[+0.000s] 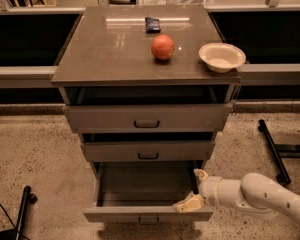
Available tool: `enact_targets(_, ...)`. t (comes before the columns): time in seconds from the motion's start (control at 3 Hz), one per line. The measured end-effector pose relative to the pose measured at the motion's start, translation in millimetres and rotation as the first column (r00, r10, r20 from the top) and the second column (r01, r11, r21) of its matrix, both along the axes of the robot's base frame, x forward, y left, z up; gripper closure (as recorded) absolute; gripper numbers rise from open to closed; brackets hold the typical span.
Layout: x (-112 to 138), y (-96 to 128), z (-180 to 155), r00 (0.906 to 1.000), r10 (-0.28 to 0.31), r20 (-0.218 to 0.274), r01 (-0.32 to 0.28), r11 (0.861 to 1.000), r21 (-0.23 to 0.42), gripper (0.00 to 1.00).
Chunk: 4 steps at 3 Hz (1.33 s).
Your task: Close bottom drawer
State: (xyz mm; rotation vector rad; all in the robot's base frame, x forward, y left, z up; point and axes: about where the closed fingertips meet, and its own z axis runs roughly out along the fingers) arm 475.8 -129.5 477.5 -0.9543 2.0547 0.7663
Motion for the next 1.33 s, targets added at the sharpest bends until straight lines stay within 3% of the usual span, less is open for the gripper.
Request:
enact_targets(0.33,2.7,36.6,-56.3,0.9943,0.086,0.063,-0.083,0.995,-0.061,0.0)
enact_targets(0.67,7.0,56.8,-144.6,0.9728,0.148,0.179,-0.116,0.978,-0.176,0.0)
enact_targets(1.0,17.8,54.4,-217.9,0.9638,0.111,0.243,-0.049,0.968,-0.246,0.0)
enact_targets(1.33,14.9,57.2,-214.1,0.9656,0.114,0.233,-0.058,0.97,-0.237,0.0)
